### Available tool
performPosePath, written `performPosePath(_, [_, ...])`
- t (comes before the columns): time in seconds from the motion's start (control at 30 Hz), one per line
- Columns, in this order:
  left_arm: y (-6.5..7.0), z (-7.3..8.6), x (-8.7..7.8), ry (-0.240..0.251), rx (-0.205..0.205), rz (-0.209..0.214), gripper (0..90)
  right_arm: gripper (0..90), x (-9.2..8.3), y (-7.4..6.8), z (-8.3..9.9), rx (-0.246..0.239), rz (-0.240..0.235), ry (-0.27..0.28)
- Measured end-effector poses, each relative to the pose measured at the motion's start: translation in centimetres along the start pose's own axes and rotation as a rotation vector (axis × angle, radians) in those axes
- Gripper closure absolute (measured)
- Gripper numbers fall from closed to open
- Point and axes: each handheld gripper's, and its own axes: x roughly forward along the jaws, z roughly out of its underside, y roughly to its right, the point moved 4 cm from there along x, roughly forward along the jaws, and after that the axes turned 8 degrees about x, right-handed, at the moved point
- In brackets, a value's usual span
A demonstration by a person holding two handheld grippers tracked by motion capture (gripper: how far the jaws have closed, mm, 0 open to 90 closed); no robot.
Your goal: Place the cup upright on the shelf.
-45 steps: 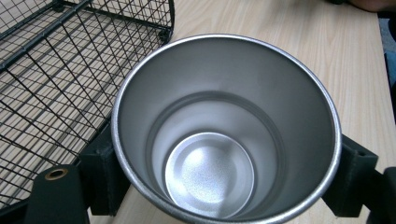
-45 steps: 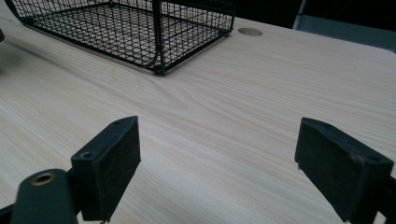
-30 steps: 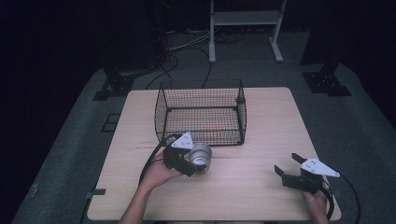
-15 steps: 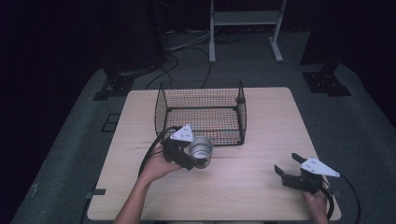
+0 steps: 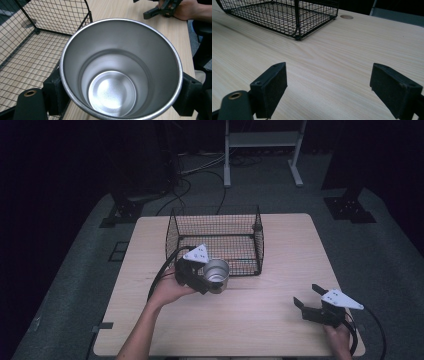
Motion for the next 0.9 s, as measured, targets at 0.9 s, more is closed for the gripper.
performPosePath(0.9, [-2.4, -2.1, -0.9, 0.02, -0.01, 0.008, 17.8, 13.5, 0.0, -0.1, 0.0, -0.004, -0.006, 0.0])
